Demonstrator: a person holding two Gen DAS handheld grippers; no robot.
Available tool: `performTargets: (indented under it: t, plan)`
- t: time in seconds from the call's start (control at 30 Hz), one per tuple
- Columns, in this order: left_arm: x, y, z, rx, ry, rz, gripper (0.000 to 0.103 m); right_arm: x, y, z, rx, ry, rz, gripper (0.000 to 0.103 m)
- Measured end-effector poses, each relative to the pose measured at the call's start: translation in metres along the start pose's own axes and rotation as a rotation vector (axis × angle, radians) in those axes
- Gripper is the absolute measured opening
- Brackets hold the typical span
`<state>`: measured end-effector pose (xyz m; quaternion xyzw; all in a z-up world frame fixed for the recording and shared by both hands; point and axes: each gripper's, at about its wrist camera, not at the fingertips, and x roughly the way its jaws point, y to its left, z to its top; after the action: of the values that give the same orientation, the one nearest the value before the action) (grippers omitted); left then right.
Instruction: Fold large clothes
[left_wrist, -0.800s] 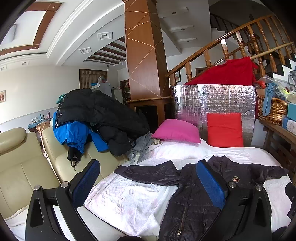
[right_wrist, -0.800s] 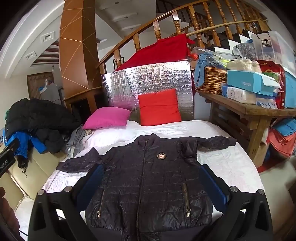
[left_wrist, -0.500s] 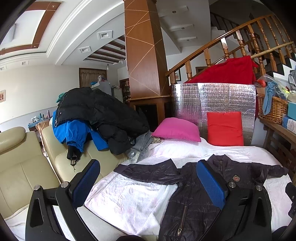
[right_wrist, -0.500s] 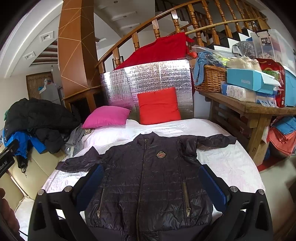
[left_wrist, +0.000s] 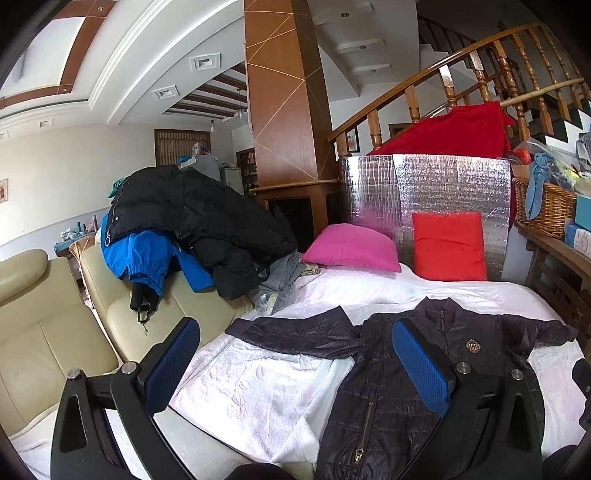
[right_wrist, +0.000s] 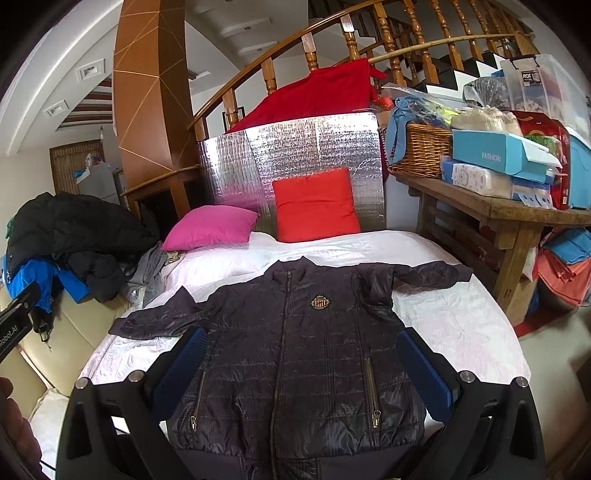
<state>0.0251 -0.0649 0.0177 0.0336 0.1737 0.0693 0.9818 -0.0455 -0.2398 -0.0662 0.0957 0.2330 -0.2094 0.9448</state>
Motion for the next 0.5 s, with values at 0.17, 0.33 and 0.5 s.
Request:
performTargets:
  t: [0.17, 0.33, 0.5]
  plan:
    - [0.001, -0.005, -0.004, 0.0, 0.004, -0.001, 0.103, 0.002, -0.001, 0.0, 0.003, 0.01, -0.004, 0.103]
    - [0.005, -0.007, -0.009, 0.003, 0.015, -0.005, 0.103, 0.005, -0.001, -0.001, -0.007, 0.01, -0.012, 0.103]
    - [0.01, -0.013, -0.012, 0.006, 0.024, -0.009, 0.103, 0.011, -0.003, -0.002, -0.015, 0.011, -0.021, 0.103]
